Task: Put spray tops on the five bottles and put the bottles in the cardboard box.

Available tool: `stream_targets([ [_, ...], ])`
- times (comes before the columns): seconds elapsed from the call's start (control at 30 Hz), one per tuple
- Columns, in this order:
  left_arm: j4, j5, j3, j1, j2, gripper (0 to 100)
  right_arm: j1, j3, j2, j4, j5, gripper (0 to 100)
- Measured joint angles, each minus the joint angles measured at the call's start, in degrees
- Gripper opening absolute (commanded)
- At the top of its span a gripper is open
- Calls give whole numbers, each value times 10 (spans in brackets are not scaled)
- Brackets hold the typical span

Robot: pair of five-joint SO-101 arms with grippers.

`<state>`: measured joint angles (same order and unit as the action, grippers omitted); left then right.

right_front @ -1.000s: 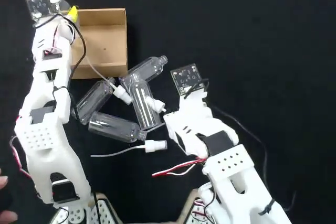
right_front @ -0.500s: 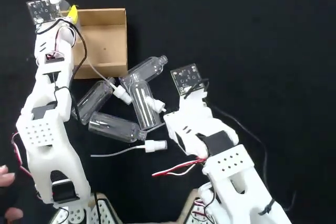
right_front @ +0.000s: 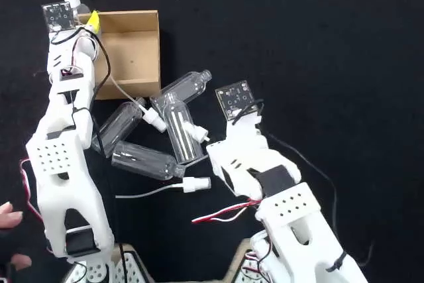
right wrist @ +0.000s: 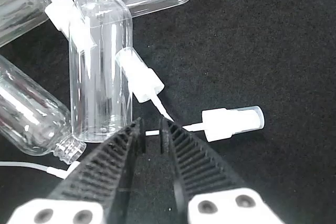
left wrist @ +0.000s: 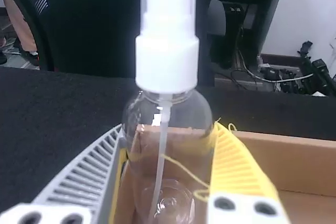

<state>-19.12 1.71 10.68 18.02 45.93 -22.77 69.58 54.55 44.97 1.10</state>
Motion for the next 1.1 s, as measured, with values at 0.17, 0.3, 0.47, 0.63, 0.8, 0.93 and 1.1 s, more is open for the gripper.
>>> stream_targets([
  [0.17,0,0,0,0,0,149,0,0,0,0,0,60],
  [0.3,0,0,1,0,0,150,0,0,0,0,0,60],
  [0.47,0,0,1,0,0,151,0,0,0,0,0,60],
  [0.63,0,0,1,0,0,282,0,0,0,0,0,60],
  [0.8,0,-1,1,3,5,295,0,0,0,0,0,60],
  [0.93,0,-1,1,1,5,295,0,0,0,0,0,60],
  [1.1,0,-1,1,1,5,297,0,0,0,0,0,60],
])
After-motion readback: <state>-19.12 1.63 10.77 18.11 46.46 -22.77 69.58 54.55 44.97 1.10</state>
